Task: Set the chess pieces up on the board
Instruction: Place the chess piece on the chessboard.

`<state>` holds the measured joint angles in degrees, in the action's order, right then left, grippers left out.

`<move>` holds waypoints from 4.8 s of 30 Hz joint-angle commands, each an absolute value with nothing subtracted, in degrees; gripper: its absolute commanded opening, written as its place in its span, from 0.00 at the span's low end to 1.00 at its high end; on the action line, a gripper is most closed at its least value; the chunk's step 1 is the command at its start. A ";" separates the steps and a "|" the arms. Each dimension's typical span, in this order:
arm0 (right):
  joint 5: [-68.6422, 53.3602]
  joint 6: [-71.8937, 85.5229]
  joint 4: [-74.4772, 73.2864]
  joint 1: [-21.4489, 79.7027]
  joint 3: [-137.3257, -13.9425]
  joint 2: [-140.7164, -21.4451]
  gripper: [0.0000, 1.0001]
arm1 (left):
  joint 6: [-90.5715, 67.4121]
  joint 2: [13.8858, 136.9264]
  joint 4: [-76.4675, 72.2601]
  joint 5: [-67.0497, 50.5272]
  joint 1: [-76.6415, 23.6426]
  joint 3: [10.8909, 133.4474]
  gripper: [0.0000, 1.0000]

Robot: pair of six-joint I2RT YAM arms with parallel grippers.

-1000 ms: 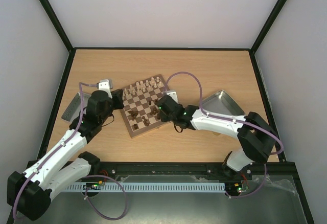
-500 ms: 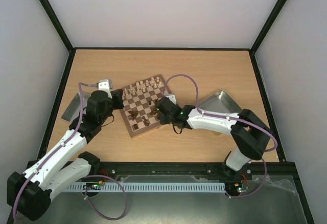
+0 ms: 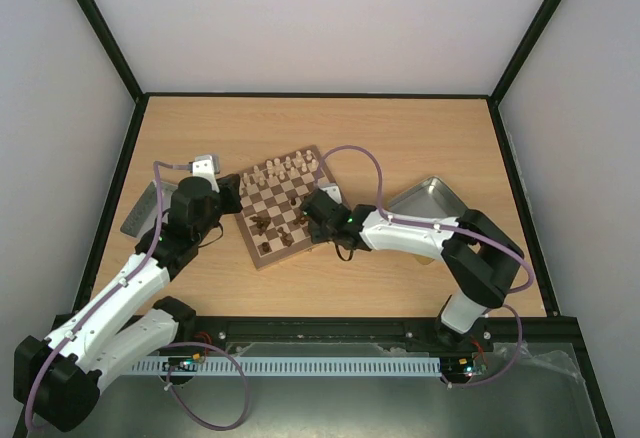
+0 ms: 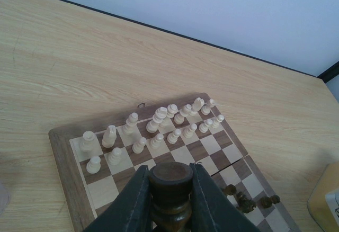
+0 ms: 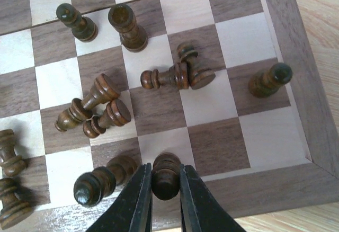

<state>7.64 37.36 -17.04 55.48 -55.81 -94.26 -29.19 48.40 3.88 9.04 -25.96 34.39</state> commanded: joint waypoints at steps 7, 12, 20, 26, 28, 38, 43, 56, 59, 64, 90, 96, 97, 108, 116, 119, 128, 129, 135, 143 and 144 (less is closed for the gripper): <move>9.49 36.61 -16.20 55.35 -57.38 -95.68 0.14 | -29.44 48.18 3.08 8.71 -25.31 33.77 0.07; 9.67 36.58 -16.93 55.36 -57.44 -93.76 0.18 | -29.52 48.17 2.99 8.48 -25.31 33.76 0.07; 9.61 37.16 -18.72 55.32 -58.50 -90.63 0.26 | -29.66 48.35 2.81 8.01 -25.23 33.79 0.07; 13.02 40.39 -19.37 55.26 -59.68 -84.11 0.30 | -31.35 48.26 1.77 5.01 -25.15 34.15 0.07; 12.55 40.74 -16.02 55.30 -59.13 -81.51 0.32 | -34.44 48.42 0.30 1.75 -25.06 34.35 0.07; -5.81 39.81 15.48 55.36 -52.76 -75.63 0.45 | -71.58 51.34 -19.37 -16.65 -24.58 31.27 0.10; -9.94 35.36 22.03 55.35 -50.60 -75.26 0.44 | -84.22 53.12 -26.04 -21.72 -24.36 31.01 0.10; -12.23 24.76 23.81 55.34 -49.56 -75.18 0.43 | -89.68 54.25 -23.65 -23.11 -24.26 31.03 0.12; -11.96 22.34 22.62 55.37 -50.87 -76.66 0.43 | -89.14 54.34 -23.49 -23.18 -24.26 31.03 0.13; -10.09 18.40 20.56 55.38 -53.30 -78.72 0.43 | -87.76 54.86 -23.10 -23.89 -24.26 31.46 0.14; -6.52 13.23 19.08 55.45 -59.06 -84.87 0.27 | -84.26 56.72 -25.82 -30.03 -23.90 33.37 0.16; -4.94 13.47 20.40 55.38 -59.09 -84.50 0.13 | -81.83 56.43 -25.14 -32.01 -23.84 33.31 0.16; -4.97 13.59 20.39 55.41 -58.92 -84.37 0.12 | -81.56 56.42 -25.16 -32.29 -23.84 33.31 0.16; -5.05 14.16 21.33 55.44 -55.80 -81.23 0.09 | -78.51 55.07 -23.99 -33.13 -22.76 33.83 0.33; -7.60 15.02 20.65 55.45 -54.46 -79.61 0.09 | -77.87 53.69 -22.08 -32.31 -20.05 33.91 0.33; -8.35 15.28 20.76 55.34 -53.84 -79.13 0.09 | -77.69 53.45 -21.85 -32.34 -19.40 33.84 0.32; -9.93 15.77 21.56 55.45 -54.16 -79.35 0.09 | -77.41 53.95 -21.62 -33.32 -19.22 33.80 0.27; -10.20 16.00 21.80 55.41 -54.22 -79.43 0.09 | -77.50 53.89 -21.28 -33.25 -19.21 33.80 0.27; -11.53 16.09 22.16 55.44 -54.11 -79.89 0.09 | -77.83 54.01 -21.36 -32.59 -19.18 33.81 0.27; -11.13 17.68 22.66 55.39 -54.05 -80.08 0.19 | -78.68 54.34 -22.99 -32.41 -19.18 33.16 0.08; -11.08 18.21 23.10 55.44 -54.05 -80.07 0.22 | -78.78 54.32 -23.11 -32.42 -19.16 33.07 0.07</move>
<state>-10.83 16.71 19.75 55.51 -54.19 -80.58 -78.46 54.39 -21.78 -31.90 -19.53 32.62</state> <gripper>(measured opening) 0.181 0.162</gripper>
